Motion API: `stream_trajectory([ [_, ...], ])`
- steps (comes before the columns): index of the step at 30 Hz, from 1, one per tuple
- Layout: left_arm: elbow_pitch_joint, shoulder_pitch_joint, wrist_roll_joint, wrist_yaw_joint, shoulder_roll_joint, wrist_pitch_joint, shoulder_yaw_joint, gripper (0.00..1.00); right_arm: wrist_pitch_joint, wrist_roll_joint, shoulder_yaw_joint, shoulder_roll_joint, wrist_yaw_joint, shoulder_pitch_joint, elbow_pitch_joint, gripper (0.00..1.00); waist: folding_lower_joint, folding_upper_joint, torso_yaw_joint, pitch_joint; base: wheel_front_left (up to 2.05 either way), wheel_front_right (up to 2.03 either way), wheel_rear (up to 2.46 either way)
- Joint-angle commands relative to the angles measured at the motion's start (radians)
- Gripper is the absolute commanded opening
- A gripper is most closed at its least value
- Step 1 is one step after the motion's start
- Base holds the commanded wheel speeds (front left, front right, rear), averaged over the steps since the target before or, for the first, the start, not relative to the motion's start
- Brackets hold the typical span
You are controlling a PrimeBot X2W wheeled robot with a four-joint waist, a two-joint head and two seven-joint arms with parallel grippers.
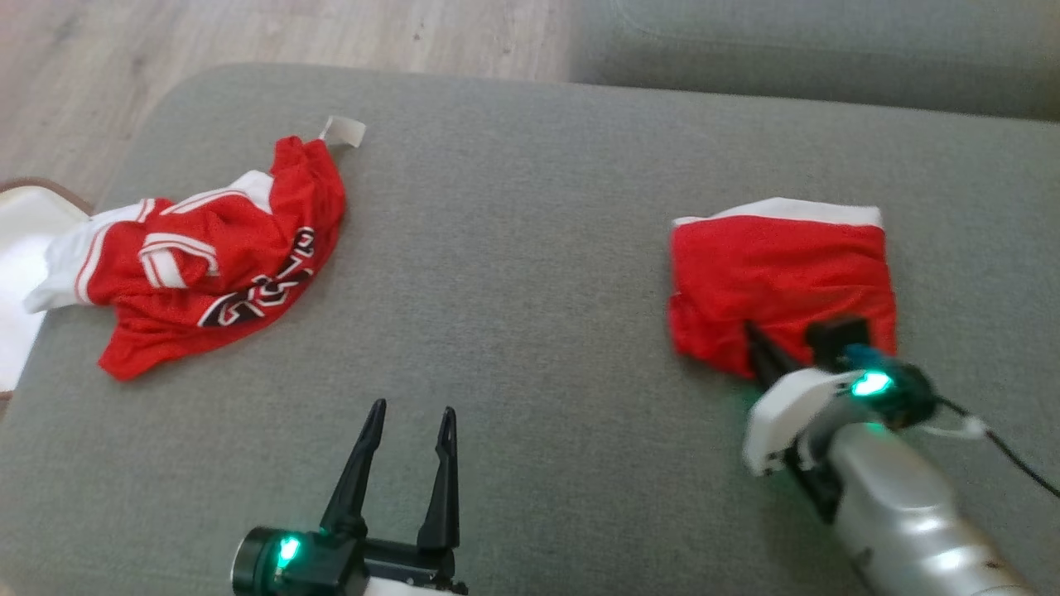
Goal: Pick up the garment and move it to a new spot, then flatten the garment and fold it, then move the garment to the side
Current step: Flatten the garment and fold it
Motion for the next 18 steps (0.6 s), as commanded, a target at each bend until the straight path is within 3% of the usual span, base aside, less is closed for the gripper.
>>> stream_trajectory([
  [1,-0.031,-0.039,-0.004,0.004,-0.003,-0.005,0.023,1.0,-0.016,0.015,0.069,0.031,-0.001,-0.008,-0.017,0.0,-0.0003,0.0,-0.016,0.007,0.0,0.0,0.0],
  [8,-0.028,-0.038,-0.001,0.006,-0.003,-0.005,0.031,1.0,-0.041,0.097,0.244,0.07,-0.001,0.039,-0.071,0.0,-0.0003,0.0,-0.075,-0.035,0.0,0.0,0.0],
  [14,-0.033,-0.01,0.001,0.009,-0.003,-0.005,0.042,1.0,-0.043,0.122,0.236,0.069,-0.001,0.109,-0.228,0.0,-0.0003,0.0,-0.131,-0.08,0.0,0.0,0.0],
  [15,-0.036,-0.004,0.002,0.013,-0.003,-0.005,0.046,1.0,-0.043,0.116,0.218,0.061,-0.001,0.129,-0.271,0.04,-0.0003,0.0,-0.142,-0.088,0.0,0.0,0.0],
  [17,-0.046,0.007,0.001,0.023,-0.003,-0.005,0.058,1.0,-0.044,0.097,0.159,0.043,-0.001,0.175,-0.356,0.4,-0.0003,0.0,-0.166,-0.101,0.0,0.0,0.0],
  [18,-0.052,0.012,-0.001,0.029,-0.003,-0.005,0.064,1.0,-0.044,0.083,0.122,0.036,-0.001,0.201,-0.402,0.73,-0.0003,0.0,-0.178,-0.106,0.0,0.0,0.0],
])
